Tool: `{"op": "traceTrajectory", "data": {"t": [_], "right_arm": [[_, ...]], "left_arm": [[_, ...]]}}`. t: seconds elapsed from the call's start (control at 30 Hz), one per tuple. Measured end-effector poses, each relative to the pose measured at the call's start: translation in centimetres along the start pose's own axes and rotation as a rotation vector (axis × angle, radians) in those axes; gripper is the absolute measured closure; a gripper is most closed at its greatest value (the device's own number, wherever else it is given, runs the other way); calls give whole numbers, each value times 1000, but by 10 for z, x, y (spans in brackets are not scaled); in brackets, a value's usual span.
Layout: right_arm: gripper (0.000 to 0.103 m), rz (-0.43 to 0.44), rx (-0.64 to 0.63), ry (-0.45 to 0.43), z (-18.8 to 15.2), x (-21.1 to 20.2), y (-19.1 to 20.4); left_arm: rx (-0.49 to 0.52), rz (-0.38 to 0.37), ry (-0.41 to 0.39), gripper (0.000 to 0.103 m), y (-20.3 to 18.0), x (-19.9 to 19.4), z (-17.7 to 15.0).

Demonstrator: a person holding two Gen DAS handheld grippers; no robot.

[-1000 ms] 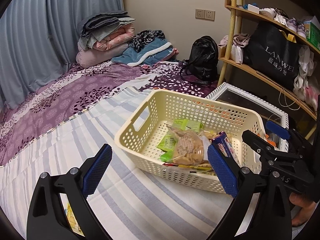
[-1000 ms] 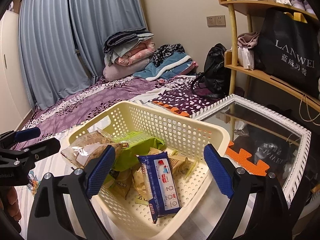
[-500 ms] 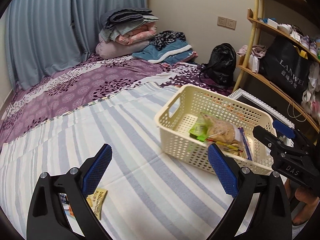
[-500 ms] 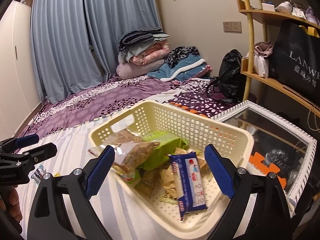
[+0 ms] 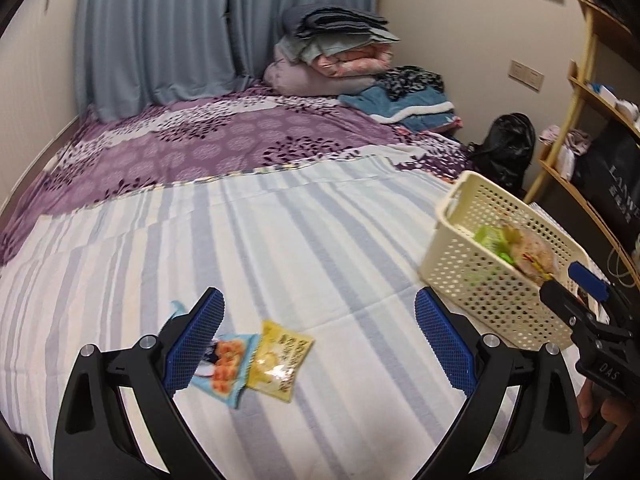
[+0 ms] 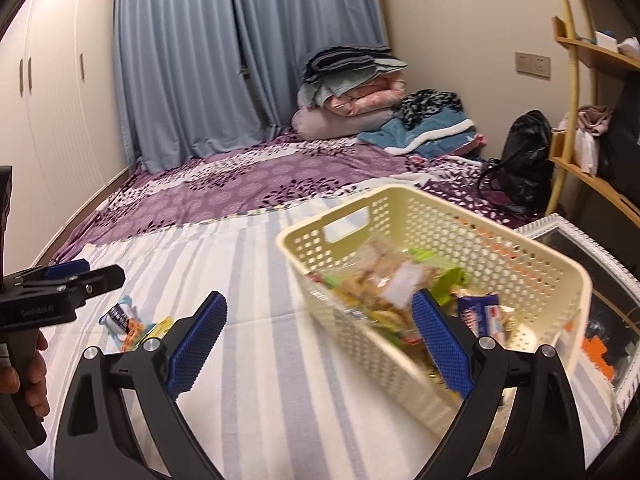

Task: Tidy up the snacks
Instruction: 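Move both tools back over the last two packets on the bed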

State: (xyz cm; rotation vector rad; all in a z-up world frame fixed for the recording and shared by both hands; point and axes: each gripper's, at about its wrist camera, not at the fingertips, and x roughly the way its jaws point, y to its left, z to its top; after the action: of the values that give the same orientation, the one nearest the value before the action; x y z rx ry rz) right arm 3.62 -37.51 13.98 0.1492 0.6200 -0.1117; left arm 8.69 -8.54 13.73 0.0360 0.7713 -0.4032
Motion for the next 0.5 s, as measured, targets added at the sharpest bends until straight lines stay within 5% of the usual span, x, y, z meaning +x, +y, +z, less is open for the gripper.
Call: {"op": "traceTrajectory", "data": {"t": [0.5], "right_arm": [[10,89,-88,116,-27,27,52]], "left_arm": [[-239,136,82,5,94,29,-29]]}}
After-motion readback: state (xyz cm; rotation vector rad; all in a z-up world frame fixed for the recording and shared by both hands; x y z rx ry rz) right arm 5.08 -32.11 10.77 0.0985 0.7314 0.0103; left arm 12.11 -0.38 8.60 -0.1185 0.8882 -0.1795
